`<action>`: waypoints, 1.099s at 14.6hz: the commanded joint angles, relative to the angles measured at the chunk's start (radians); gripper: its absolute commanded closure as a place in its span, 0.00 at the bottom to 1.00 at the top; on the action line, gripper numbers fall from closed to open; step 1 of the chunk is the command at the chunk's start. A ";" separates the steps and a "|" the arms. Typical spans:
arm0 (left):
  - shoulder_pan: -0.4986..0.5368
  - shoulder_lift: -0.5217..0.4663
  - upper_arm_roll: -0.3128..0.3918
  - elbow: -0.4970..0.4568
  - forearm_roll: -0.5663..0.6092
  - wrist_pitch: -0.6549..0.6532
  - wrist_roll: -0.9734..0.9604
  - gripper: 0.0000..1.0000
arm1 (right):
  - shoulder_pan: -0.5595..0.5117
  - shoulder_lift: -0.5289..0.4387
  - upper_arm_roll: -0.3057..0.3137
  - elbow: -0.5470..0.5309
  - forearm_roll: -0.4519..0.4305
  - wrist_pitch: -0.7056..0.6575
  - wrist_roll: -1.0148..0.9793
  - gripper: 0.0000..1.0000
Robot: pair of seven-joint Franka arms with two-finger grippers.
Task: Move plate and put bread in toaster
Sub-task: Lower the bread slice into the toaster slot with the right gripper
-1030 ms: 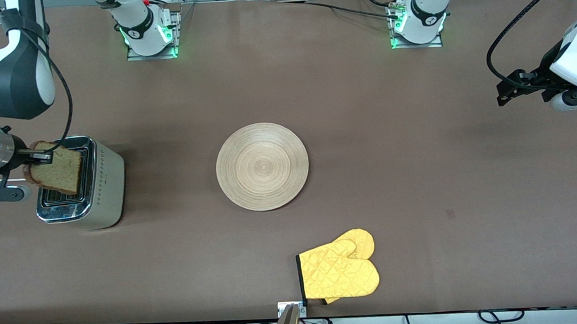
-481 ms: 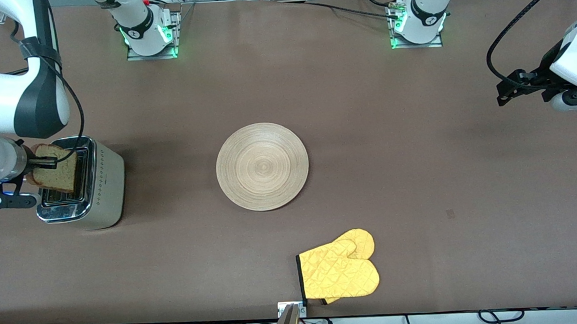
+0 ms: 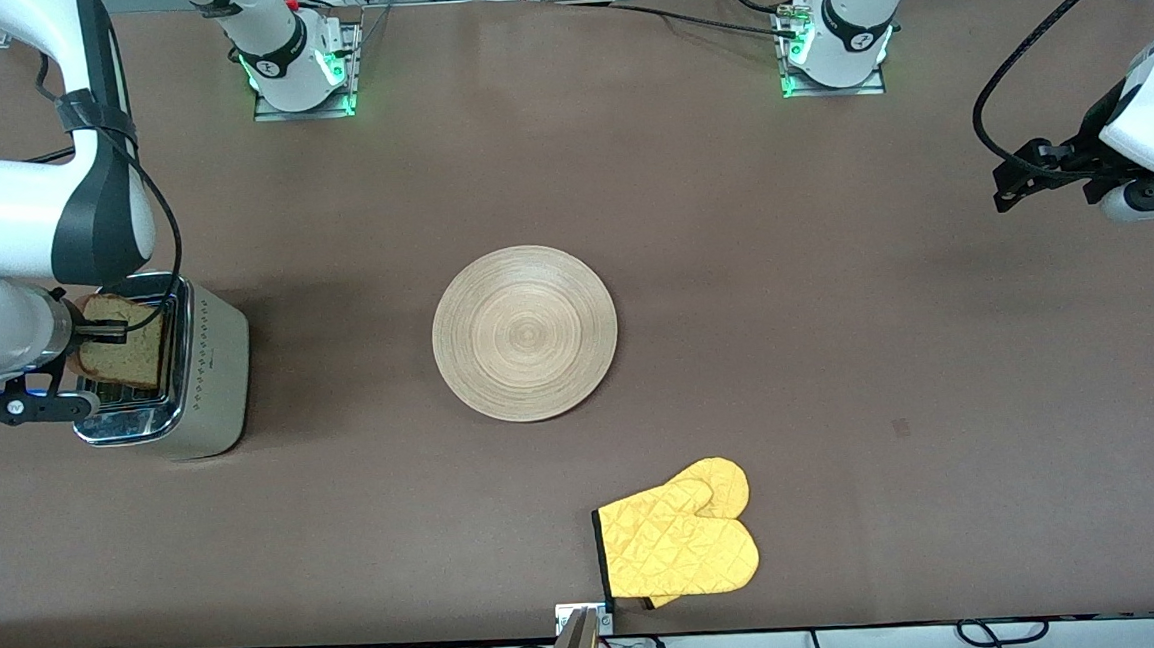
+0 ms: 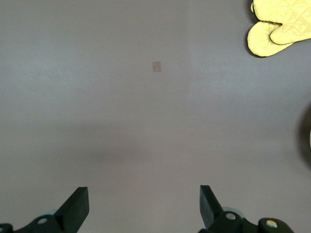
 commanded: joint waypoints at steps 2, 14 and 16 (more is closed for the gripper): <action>0.005 -0.004 -0.005 0.016 -0.006 -0.012 0.007 0.00 | 0.002 -0.017 0.003 -0.035 -0.015 0.032 0.009 1.00; 0.005 -0.004 -0.005 0.016 -0.006 -0.012 0.007 0.00 | -0.009 -0.011 0.003 -0.088 -0.011 0.136 -0.033 0.92; 0.005 -0.004 -0.005 0.016 -0.006 -0.010 0.005 0.00 | -0.007 -0.017 0.003 -0.107 -0.009 0.147 -0.031 0.20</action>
